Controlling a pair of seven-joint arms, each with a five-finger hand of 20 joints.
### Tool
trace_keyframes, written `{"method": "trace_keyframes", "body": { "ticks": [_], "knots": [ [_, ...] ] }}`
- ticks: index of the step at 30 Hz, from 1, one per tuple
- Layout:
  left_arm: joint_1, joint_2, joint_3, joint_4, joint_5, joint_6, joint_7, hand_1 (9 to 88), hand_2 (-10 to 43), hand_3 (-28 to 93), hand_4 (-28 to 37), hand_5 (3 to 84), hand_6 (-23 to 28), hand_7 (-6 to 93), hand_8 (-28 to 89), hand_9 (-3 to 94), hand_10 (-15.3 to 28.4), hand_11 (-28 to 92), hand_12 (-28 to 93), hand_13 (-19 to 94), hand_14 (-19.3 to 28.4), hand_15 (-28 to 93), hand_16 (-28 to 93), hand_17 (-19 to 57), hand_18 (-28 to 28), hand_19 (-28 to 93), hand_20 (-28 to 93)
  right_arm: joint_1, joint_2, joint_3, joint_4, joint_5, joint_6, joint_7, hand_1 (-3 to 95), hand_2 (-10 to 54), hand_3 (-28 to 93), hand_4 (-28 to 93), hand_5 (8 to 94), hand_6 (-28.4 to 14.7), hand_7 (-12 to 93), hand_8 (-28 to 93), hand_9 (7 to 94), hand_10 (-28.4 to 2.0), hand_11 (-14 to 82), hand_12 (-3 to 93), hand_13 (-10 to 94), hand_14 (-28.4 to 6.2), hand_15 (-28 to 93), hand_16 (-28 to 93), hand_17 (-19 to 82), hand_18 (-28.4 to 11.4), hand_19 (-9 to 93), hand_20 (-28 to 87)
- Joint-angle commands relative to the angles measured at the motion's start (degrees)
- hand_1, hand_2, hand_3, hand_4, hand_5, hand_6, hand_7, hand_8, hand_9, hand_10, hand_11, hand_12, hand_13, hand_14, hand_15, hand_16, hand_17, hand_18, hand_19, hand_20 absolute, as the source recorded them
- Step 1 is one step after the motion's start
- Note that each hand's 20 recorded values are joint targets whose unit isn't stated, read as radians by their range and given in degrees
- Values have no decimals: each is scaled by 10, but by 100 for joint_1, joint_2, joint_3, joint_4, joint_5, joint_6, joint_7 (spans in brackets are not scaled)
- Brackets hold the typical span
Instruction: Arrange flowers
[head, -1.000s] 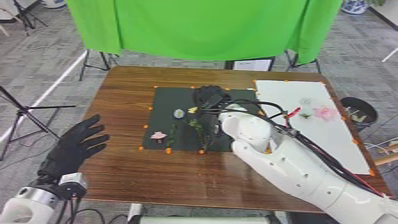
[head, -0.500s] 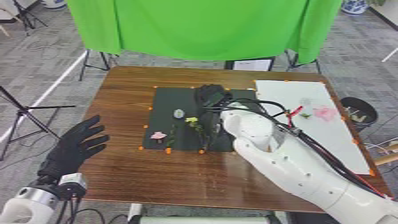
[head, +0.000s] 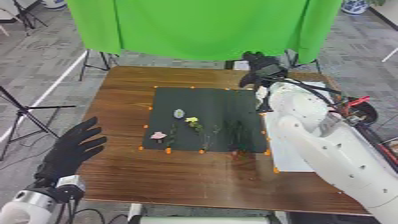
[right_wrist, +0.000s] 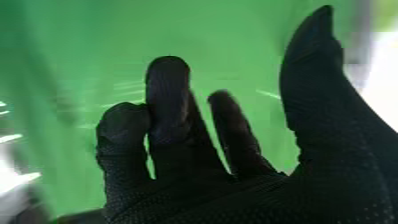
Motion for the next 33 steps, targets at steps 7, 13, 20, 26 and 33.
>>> {"method": "trace_keyframes", "body": {
  "ticks": [7, 13, 20, 26, 33],
  "knots": [
    [153, -67, -83, -64, -6, 40, 29, 271, -6, 697, -261, 245, 30, 231, -122, 206, 126, 253, 167, 168, 166, 403, -22, -98, 225, 435, 111, -654, 891, 661, 758, 82, -541, 816, 231, -95, 866, -282, 236, -83, 236, -105, 325, -167, 143, 227, 475, -109, 811, 180, 254, -219, 839, 553],
    [152, -72, -88, -54, -5, 21, -18, 271, -6, 696, -260, 244, 29, 231, -122, 206, 126, 253, 167, 169, 166, 403, -21, -98, 225, 434, 111, -1165, 1004, 1099, 403, 185, -708, 849, 332, -95, 673, -283, 332, -75, 277, -126, 424, -149, 211, 210, 544, -94, 801, 212, 278, -221, 864, 547],
    [143, -47, -83, -41, -7, -8, -19, 271, -6, 697, -260, 246, 29, 234, -123, 207, 126, 250, 166, 169, 166, 402, -20, -98, 225, 433, 112, -1508, 1028, 1318, 201, 117, -804, 826, 322, -95, 675, -283, 382, -58, 307, -140, 472, -136, 289, 233, 561, -96, 799, 234, 286, -221, 873, 550],
    [112, -51, -87, -24, 8, -50, -47, 271, -7, 698, -262, 247, 30, 233, -123, 209, 126, 249, 167, 169, 166, 401, -20, -97, 225, 433, 112, -1577, 1022, 1292, 286, 124, -842, 896, 266, -95, 777, -283, 411, -49, 330, -146, 498, -130, 319, 239, 570, -93, 801, 237, 291, -217, 877, 550],
    [84, 52, -45, -10, -39, -15, -26, 270, -6, 699, -261, 246, 30, 232, -123, 208, 126, 250, 168, 169, 166, 402, -19, -98, 224, 433, 112, -1606, 1031, 1148, 490, -10, -691, 942, 275, -95, 831, -283, 408, -41, 356, -154, 495, -129, 319, 239, 578, -86, 799, 240, 296, -213, 880, 547]
  ]
}}
